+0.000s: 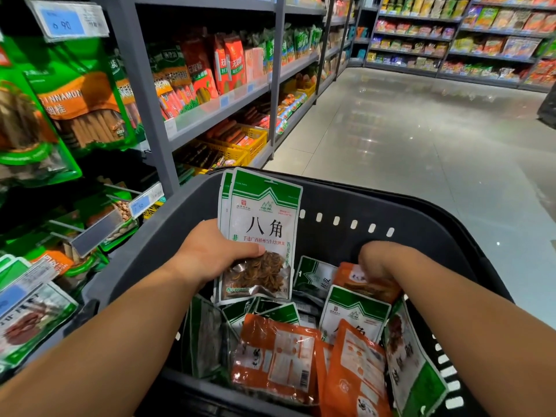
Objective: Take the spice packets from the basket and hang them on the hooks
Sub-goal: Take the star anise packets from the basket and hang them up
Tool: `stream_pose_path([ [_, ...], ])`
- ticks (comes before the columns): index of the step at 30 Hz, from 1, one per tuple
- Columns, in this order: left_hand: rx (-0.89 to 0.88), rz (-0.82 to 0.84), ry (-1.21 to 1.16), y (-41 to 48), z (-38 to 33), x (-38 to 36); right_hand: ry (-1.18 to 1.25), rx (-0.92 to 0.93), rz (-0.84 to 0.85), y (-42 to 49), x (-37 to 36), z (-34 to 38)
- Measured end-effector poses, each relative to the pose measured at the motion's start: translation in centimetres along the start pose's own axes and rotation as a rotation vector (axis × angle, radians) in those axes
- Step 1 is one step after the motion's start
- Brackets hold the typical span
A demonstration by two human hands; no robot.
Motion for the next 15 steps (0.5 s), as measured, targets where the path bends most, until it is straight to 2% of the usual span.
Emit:
stream_pose_path([
  [6, -0.018, -0.103, 0.076, 0.3, 0.1, 1.3, 0.258, 0.234, -0.227, -1.7, 5.5, 0.9],
  [10, -0.022, -0.174, 0.183, 0.3, 0.1, 2.2, 0.547, 0.366, -0.254, -3.4, 7.2, 1.1],
  [15, -0.022, -0.183, 0.211, 0.1, -0.1, 2.4, 0.730, 0.468, -0.261, -4.3, 8.3, 1.2],
])
Point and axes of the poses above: each hand's wrist, its own y-axis towards the middle knuckle, its own x-axis out of the back of the hand, z = x × y, the point moved 9 cm from there along y, towards the middle knuckle, and after that the axes turned 3 degrees about -x, right-handed, at the moved point
